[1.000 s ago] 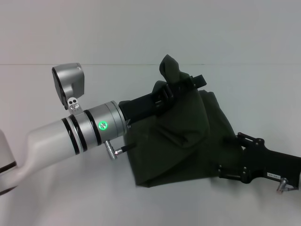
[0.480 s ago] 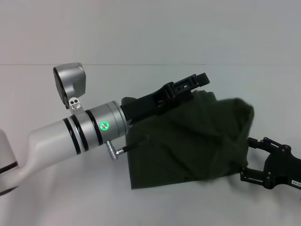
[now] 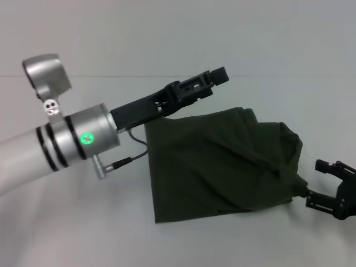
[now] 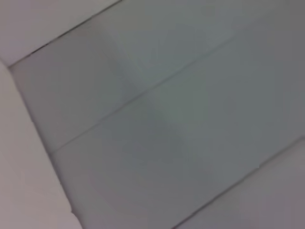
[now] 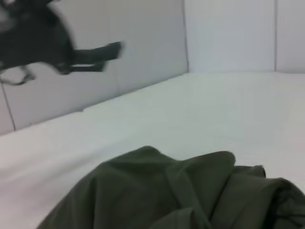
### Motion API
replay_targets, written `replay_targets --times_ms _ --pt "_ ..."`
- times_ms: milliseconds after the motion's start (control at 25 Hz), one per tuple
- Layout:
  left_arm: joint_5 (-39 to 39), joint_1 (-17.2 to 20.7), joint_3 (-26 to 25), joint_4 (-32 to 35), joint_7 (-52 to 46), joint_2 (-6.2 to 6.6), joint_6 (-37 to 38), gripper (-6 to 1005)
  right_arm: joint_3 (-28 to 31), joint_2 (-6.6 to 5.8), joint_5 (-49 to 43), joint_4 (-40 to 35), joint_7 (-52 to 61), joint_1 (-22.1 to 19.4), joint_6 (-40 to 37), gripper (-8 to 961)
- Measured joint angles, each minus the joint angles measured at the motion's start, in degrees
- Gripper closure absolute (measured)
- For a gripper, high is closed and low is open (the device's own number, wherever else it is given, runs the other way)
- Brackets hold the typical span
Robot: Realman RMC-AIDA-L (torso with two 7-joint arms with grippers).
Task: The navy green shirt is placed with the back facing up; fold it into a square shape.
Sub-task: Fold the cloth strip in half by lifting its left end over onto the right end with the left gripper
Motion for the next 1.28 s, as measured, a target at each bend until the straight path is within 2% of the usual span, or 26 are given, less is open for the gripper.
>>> replay_targets --times_ms 120,240,360,480,640,840,880,920,1000,1200,1240,1280 --pt "0.16 3.26 3.66 5.80 1.57 0.48 5.02 122 0.36 -0.66 -0.04 -2.18 7.05 -0.06 -1.61 49" --pt "0.18 6.62 8.60 9.36 4.84 1.92 8.56 122 0.13 -0.85 -0.11 -5.90 14.02 0.07 -4.36 51" --pt "0.20 9.85 12.76 10.07 13.19 3.66 12.48 124 -0.39 -0.78 -0.34 -11.29 21.99 0.95 -7.54 53" --pt "1.01 13.94 16.39 11.27 25.01 4.59 14.62 127 -1.34 -0.39 -2.22 -18.13 31.17 2.94 -9.08 56" --pt "4.01 16.01 17.32 12.76 30.54 4.46 12.94 127 -4.40 -0.20 -7.49 -26.00 41.50 6.99 -9.69 58" --pt "8.70 17.06 17.38 13.31 35.18 3.92 9.11 127 -10.19 0.01 -19.69 -33.22 54.94 14.26 -9.41 60" --pt "9.08 17.24 17.38 13.22 36.07 3.78 8.69 127 -12.53 0.23 -24.60 -34.93 59.09 17.48 -9.08 60" --pt "9.20 17.37 17.39 13.12 36.75 3.66 8.50 127 -12.53 0.23 -24.60 -34.93 59.09 17.48 -9.08 60" --pt "9.67 17.82 17.40 13.15 38.35 3.31 8.32 128 -15.23 0.56 -29.32 -36.14 62.80 20.38 -8.43 61" --pt "11.70 18.07 17.44 13.31 39.70 3.00 8.19 128 -24.63 1.42 -41.17 -37.77 72.55 26.07 -4.18 63" --pt "11.91 18.15 17.44 13.34 39.73 3.00 8.15 128 -28.59 1.50 -43.62 -37.72 76.26 27.73 -2.68 64" --pt "11.96 18.23 17.45 13.36 39.83 3.00 8.14 128 -28.59 1.50 -43.62 -37.72 76.26 27.73 -2.68 65"
